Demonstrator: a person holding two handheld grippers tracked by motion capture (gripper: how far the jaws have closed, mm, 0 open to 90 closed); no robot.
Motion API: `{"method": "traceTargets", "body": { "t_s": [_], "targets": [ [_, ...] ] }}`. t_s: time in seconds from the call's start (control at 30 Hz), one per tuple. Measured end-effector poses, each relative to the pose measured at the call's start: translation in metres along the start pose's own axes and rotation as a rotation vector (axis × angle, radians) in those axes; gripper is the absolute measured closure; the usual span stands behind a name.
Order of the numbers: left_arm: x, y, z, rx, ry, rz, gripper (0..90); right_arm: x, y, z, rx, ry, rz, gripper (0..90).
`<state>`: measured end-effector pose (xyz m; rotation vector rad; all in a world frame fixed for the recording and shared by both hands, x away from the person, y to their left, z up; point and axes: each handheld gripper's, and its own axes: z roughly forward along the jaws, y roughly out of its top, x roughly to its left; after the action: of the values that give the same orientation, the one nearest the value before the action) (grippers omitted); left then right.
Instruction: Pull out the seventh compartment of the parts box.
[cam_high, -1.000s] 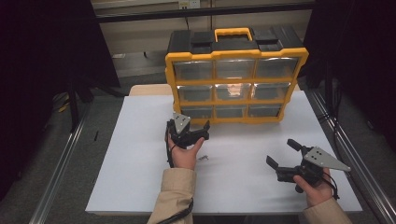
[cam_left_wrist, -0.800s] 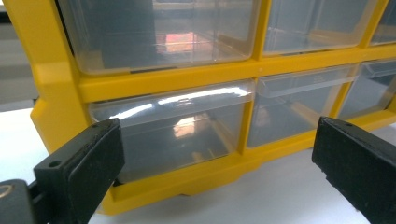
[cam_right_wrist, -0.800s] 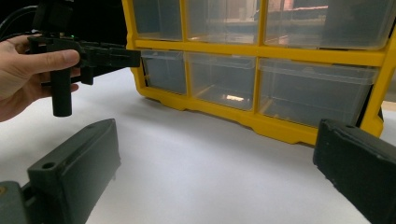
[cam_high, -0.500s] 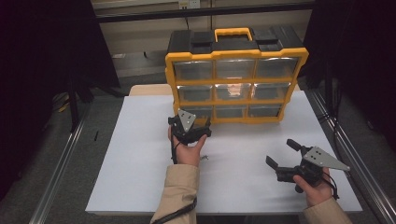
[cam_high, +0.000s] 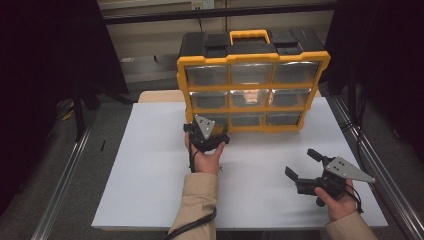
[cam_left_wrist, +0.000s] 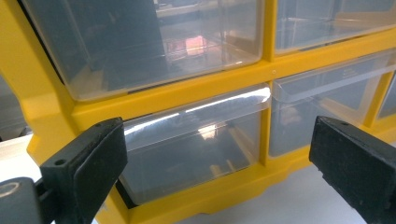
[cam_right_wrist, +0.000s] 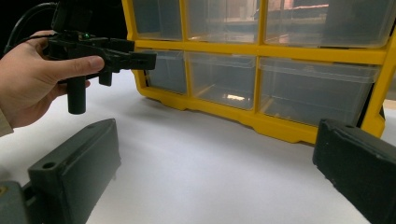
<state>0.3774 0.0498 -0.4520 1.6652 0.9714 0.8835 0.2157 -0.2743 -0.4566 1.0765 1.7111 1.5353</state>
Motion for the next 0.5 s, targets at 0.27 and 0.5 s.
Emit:
{"method": "traceTargets", "body": {
  "t_s": [0.27,0.5],
  "targets": [
    [0.0004,-0.005,0.0072,0.011,0.025,-0.054,4.0,0.0003,-0.0002,0.0005,0.004,-0.01,0.018,0.4],
    [-0.002,-0.0032,0.0111,0.014,0.047,-0.02,4.0,-0.0001,-0.0005,0.001,0.006,-0.007,0.03,0.4]
  ]
}}
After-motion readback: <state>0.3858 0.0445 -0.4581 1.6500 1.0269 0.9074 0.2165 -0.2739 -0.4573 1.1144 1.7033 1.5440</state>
